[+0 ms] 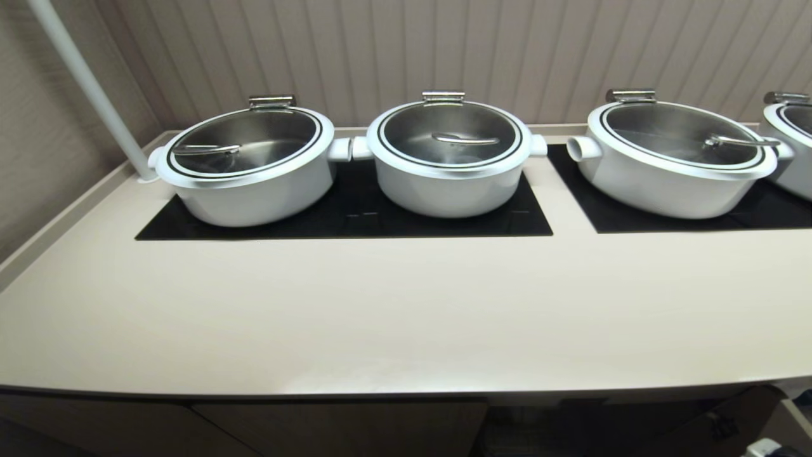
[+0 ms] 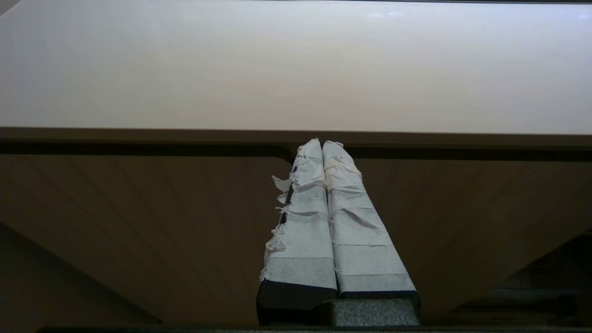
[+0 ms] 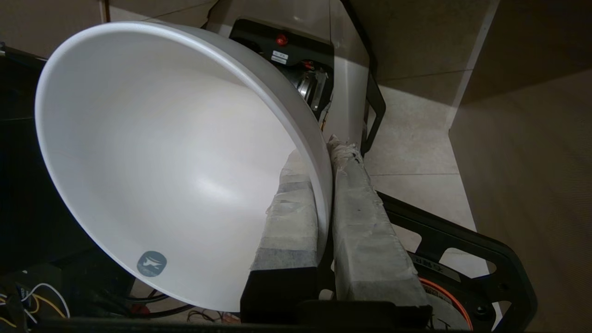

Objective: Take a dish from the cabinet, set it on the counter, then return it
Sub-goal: Put it back into the cabinet

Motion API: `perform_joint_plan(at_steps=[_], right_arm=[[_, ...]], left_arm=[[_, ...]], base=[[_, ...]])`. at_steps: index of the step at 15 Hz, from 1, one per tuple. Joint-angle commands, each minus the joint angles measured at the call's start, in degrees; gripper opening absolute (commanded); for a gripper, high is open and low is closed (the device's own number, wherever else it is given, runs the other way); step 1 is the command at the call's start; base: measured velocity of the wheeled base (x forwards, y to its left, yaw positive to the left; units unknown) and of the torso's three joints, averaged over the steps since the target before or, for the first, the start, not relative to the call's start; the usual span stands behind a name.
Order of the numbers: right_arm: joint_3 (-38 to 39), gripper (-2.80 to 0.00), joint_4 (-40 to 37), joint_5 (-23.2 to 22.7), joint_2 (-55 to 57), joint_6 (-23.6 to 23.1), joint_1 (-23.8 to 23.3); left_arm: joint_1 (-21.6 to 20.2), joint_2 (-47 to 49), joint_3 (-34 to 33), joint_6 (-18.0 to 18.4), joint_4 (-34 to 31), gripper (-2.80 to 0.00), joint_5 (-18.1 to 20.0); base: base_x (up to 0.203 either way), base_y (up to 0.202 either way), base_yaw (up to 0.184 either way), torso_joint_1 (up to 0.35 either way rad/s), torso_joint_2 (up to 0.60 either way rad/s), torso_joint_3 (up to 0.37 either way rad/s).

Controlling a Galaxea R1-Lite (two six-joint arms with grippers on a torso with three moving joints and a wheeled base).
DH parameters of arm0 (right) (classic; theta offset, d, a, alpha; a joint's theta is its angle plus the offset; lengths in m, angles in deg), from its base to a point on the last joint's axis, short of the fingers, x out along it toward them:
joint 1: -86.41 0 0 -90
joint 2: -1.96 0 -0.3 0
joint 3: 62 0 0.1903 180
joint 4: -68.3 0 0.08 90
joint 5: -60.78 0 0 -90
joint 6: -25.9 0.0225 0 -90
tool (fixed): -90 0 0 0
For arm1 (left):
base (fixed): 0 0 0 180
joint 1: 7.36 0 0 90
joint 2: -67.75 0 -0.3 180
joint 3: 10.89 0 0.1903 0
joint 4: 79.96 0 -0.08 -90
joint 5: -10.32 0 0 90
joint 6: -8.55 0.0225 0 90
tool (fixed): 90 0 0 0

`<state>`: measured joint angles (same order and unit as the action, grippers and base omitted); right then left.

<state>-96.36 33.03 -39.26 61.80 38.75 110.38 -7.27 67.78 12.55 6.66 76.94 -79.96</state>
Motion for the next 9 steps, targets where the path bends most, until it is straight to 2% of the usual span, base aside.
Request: perform_joint_plan(at_steps=[1,9], right_arm=[[0.0,-2.80,-0.1,-0.1,-0.1,0.1,-0.1],[0.7,-2.80,-0.1,-0.1,-0.9,-0.1,-0.1]], left_arm=[[0.0,0.0,0.0,0.0,0.0,-2.80,0.0],[0.0,0.0,0.0,0.0,0.1,-2.80,0.0]], base=[[0.000,0.000,0.000,-0.146,0.30,0.160],[0.000,0.000,0.000,-0.152,0.33,0.177]])
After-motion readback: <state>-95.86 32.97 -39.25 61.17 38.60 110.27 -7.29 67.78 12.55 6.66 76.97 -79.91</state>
